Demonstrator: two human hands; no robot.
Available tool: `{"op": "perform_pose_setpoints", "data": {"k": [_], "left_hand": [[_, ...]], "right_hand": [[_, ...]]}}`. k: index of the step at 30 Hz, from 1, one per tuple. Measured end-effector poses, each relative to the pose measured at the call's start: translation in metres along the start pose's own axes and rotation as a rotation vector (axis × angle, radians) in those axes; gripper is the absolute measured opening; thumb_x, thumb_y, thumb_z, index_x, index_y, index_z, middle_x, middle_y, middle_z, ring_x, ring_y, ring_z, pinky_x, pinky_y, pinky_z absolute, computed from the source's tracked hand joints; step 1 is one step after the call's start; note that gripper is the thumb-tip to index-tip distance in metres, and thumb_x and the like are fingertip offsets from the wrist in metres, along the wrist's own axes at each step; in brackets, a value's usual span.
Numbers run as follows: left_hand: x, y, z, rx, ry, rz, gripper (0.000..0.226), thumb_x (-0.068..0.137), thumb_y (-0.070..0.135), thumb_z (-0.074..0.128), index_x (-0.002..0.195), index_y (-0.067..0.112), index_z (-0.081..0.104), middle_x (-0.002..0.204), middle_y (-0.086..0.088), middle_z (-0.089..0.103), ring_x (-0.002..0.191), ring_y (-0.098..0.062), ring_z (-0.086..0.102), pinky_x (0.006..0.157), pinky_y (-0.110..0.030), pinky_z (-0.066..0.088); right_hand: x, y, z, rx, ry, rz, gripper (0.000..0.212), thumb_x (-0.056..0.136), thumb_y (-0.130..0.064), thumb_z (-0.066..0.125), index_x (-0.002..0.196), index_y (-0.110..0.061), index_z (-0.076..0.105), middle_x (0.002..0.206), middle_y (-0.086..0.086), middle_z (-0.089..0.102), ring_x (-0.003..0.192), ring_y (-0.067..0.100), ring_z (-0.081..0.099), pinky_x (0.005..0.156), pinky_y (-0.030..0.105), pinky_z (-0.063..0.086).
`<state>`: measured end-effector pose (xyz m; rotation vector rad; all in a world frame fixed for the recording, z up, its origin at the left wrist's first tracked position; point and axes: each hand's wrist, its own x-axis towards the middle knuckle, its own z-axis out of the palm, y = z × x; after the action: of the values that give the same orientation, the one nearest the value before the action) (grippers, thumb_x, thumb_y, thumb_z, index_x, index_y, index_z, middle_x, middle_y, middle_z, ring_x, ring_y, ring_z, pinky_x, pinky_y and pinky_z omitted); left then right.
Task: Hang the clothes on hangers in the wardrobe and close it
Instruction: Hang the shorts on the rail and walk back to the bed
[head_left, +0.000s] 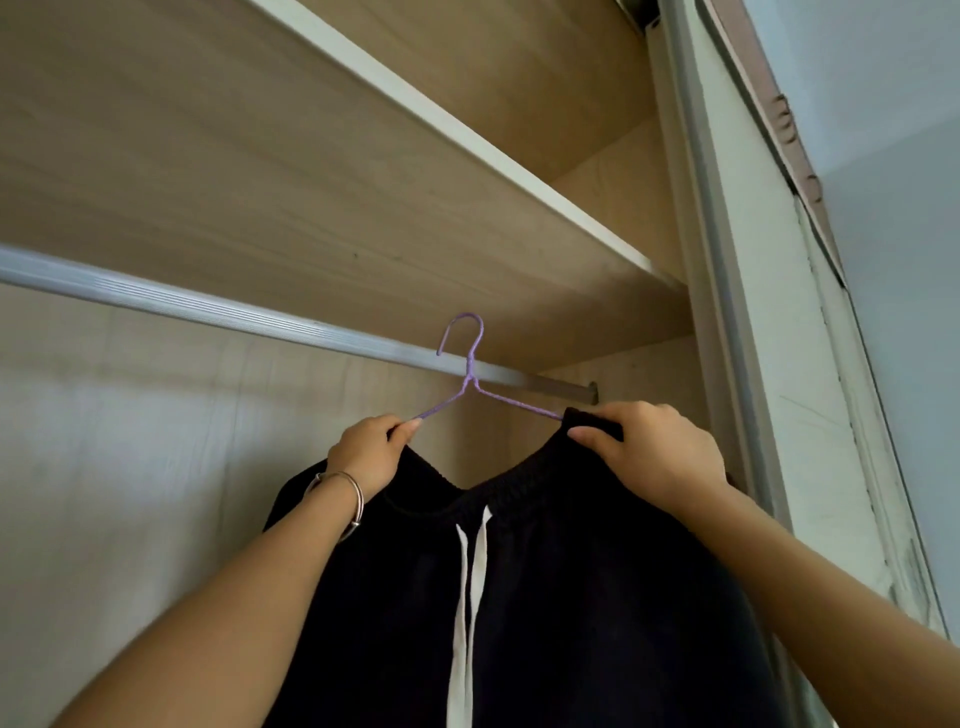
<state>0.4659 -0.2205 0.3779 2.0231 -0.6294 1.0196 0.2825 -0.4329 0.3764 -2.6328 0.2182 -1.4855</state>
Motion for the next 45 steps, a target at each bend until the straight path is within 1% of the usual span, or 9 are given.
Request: {"op": "perform_pose_setpoints", "data": {"k": [3, 8, 20, 26, 30, 35, 38, 41, 45], "left_hand": [[0.028, -0.001, 0.012, 0.067, -0.037, -0.049, 0.031, 0.091, 0.042, 0.044, 0.083, 0.017, 0.061, 0.097, -0.011, 0.064, 0.095, -0.033, 0.058, 0.083, -0.039, 0.048], [0.056, -0.015, 0.033, 0.071, -0.132, -0.102, 0.055, 0.090, 0.038, 0.046, 0.139, 0.016, 0.034, 0.150, -0.009, 0.027, 0.134, -0.033, 0.034, 0.112, -0.039, 0.030], [-0.005, -0.068, 0.093, -0.076, -0.511, -0.214, 0.060, 0.097, 0.041, 0.028, 0.147, 0.011, 0.017, 0.156, -0.011, 0.019, 0.143, -0.025, 0.021, 0.115, -0.031, 0.019], [-0.051, -0.063, 0.115, -0.381, -0.567, -0.232, 0.080, 0.092, 0.052, 0.035, 0.143, 0.031, -0.023, 0.156, -0.004, 0.018, 0.140, -0.021, 0.029, 0.113, -0.030, 0.023], [-0.068, -0.060, 0.131, -0.563, -0.558, -0.282, 0.100, 0.085, 0.054, 0.050, 0.136, 0.034, -0.034, 0.158, 0.000, 0.005, 0.143, -0.022, 0.021, 0.116, -0.035, 0.017], [-0.070, -0.059, 0.139, -0.595, -0.470, -0.164, 0.094, 0.081, 0.039, 0.063, 0.145, 0.034, -0.004, 0.148, 0.012, 0.027, 0.135, -0.011, 0.031, 0.115, -0.033, 0.026], [-0.061, -0.057, 0.136, -0.557, -0.393, -0.150, 0.076, 0.076, 0.050, 0.058, 0.141, 0.037, 0.022, 0.144, 0.010, 0.038, 0.132, -0.011, 0.038, 0.114, -0.038, 0.031], [-0.051, -0.048, 0.130, -0.532, -0.414, -0.121, 0.052, 0.088, 0.032, 0.052, 0.137, 0.029, 0.037, 0.133, 0.010, 0.049, 0.122, -0.009, 0.047, 0.105, -0.026, 0.035], [-0.046, -0.033, 0.136, -0.433, -0.417, -0.112, 0.048, 0.090, 0.025, 0.051, 0.136, 0.025, 0.039, 0.126, 0.009, 0.052, 0.118, -0.010, 0.049, 0.100, -0.024, 0.036]], "right_hand": [[0.022, -0.006, 0.005, -0.019, 0.031, 0.025, 0.031, 0.090, -0.054, 0.044, 0.101, -0.033, 0.064, 0.083, -0.005, 0.062, 0.076, 0.020, 0.059, 0.057, 0.028, 0.042], [0.061, -0.025, 0.024, -0.074, 0.078, 0.037, 0.032, 0.090, -0.050, 0.046, 0.107, -0.028, 0.064, 0.090, 0.000, 0.066, 0.081, 0.025, 0.062, 0.061, 0.028, 0.041], [0.042, -0.023, 0.104, -0.166, -0.093, 0.122, 0.035, 0.093, -0.044, 0.046, 0.109, -0.016, 0.059, 0.087, 0.006, 0.058, 0.079, 0.028, 0.054, 0.065, 0.032, 0.038], [0.045, -0.002, 0.103, 0.009, -0.326, 0.077, 0.042, 0.085, -0.049, 0.054, 0.124, -0.032, 0.052, 0.118, 0.002, 0.062, 0.108, 0.029, 0.058, 0.089, 0.042, 0.049], [0.036, 0.009, 0.099, 0.034, -0.294, 0.050, 0.048, 0.088, -0.050, 0.050, 0.131, -0.029, 0.049, 0.122, 0.001, 0.061, 0.112, 0.025, 0.057, 0.091, 0.038, 0.048], [0.025, 0.002, 0.083, 0.457, -0.579, 0.021, 0.036, 0.094, -0.026, 0.050, 0.130, -0.026, 0.049, 0.103, -0.012, 0.062, 0.097, 0.006, 0.060, 0.084, 0.022, 0.048], [0.026, 0.001, 0.092, 0.518, -0.459, 0.057, 0.029, 0.093, -0.020, 0.052, 0.121, -0.019, 0.058, 0.094, -0.007, 0.063, 0.091, 0.010, 0.061, 0.081, 0.023, 0.047], [0.030, 0.004, 0.102, 0.630, -0.403, 0.133, 0.025, 0.091, -0.016, 0.055, 0.115, -0.018, 0.062, 0.087, -0.005, 0.063, 0.082, 0.010, 0.062, 0.070, 0.021, 0.050], [0.039, 0.018, 0.112, 0.467, -0.254, 0.037, 0.030, 0.087, -0.019, 0.060, 0.118, -0.020, 0.063, 0.103, -0.002, 0.061, 0.103, 0.017, 0.059, 0.084, 0.027, 0.046]]}}
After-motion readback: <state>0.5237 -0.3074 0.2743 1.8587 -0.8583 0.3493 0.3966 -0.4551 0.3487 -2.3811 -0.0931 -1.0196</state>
